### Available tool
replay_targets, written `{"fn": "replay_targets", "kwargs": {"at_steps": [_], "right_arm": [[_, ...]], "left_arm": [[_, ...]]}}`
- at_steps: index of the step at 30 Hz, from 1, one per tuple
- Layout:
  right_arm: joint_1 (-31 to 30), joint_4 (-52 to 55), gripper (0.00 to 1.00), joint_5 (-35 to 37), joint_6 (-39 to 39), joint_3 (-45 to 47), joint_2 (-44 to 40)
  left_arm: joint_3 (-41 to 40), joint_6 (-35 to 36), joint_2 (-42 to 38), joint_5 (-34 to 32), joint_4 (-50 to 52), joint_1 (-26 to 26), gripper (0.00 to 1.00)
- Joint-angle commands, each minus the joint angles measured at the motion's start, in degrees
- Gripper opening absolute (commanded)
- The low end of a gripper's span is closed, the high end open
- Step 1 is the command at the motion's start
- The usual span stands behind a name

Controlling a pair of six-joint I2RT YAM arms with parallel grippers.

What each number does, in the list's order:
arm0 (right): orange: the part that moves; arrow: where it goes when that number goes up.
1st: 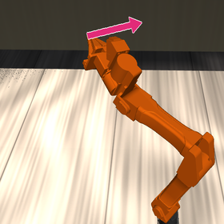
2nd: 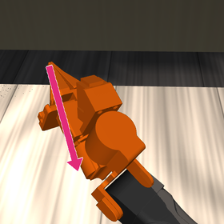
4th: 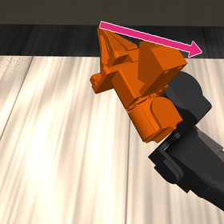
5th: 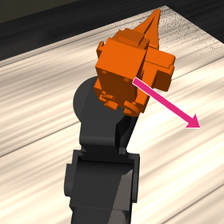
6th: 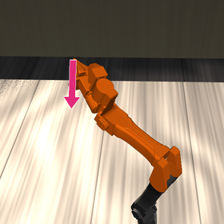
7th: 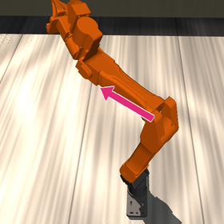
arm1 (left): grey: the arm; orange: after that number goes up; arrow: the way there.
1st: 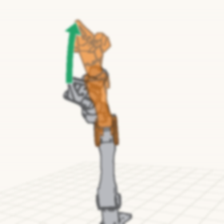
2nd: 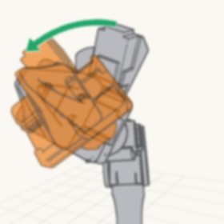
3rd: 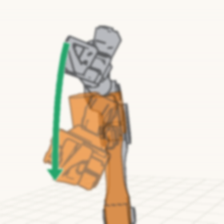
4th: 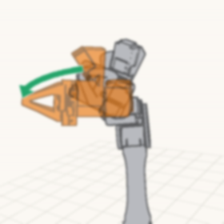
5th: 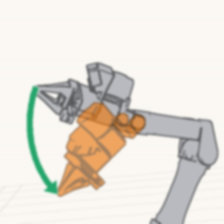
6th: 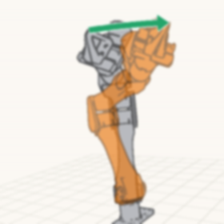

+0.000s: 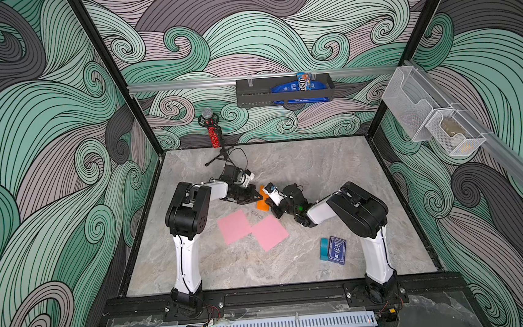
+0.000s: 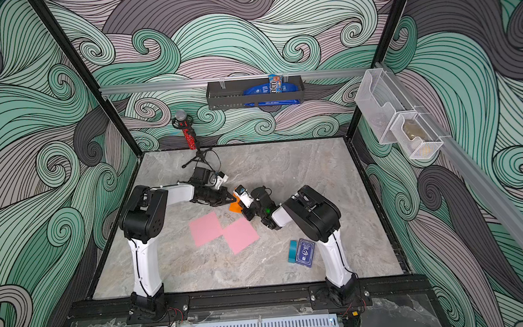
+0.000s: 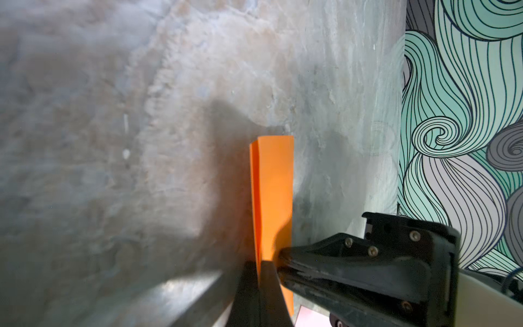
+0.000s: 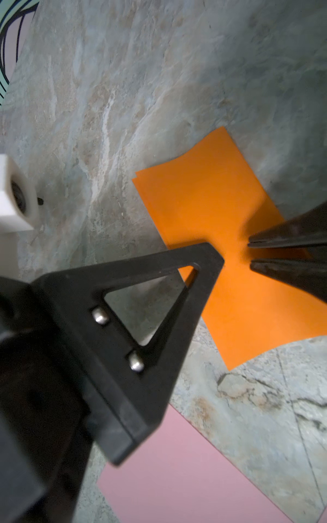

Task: Fold the square paper along the opposite sides
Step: Smooth out the paper at the center of the board.

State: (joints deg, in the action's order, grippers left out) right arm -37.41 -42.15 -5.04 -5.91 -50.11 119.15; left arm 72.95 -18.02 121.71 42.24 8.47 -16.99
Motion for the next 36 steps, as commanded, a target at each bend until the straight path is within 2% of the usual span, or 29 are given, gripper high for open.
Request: {"fn": "replay_targets", "kwargs": {"at_steps": [1,12,22,29,36], "right_arm": [[-1.1,2.4,0.13,0.6,-0.7,3.3,-1.1],[-2.7,0.4,0.14,2.1,-1.0,9.5,-3.6],[-4.3,3.0,0.15,3.6,-1.5,11.3,-5.8],[-3.5,3.0,0.16,0.8,0.7,7.1,-10.8],[-1.0,4.6,0.13,0.2,0.2,-0.9,-4.1]], "left_arm": [[-0.5,0.2,0.4,-2.7,1.9,0.1,0.0],[-0.9,0.5,0.1,-3.1,2.0,0.2,0.0],[-1.1,0.4,-0.3,-3.1,1.8,0.1,0.0],[-1.3,0.2,-0.5,-3.0,1.7,-0.1,0.0],[-1.3,0.0,-0.2,-3.0,1.5,-0.1,0.0]]}}
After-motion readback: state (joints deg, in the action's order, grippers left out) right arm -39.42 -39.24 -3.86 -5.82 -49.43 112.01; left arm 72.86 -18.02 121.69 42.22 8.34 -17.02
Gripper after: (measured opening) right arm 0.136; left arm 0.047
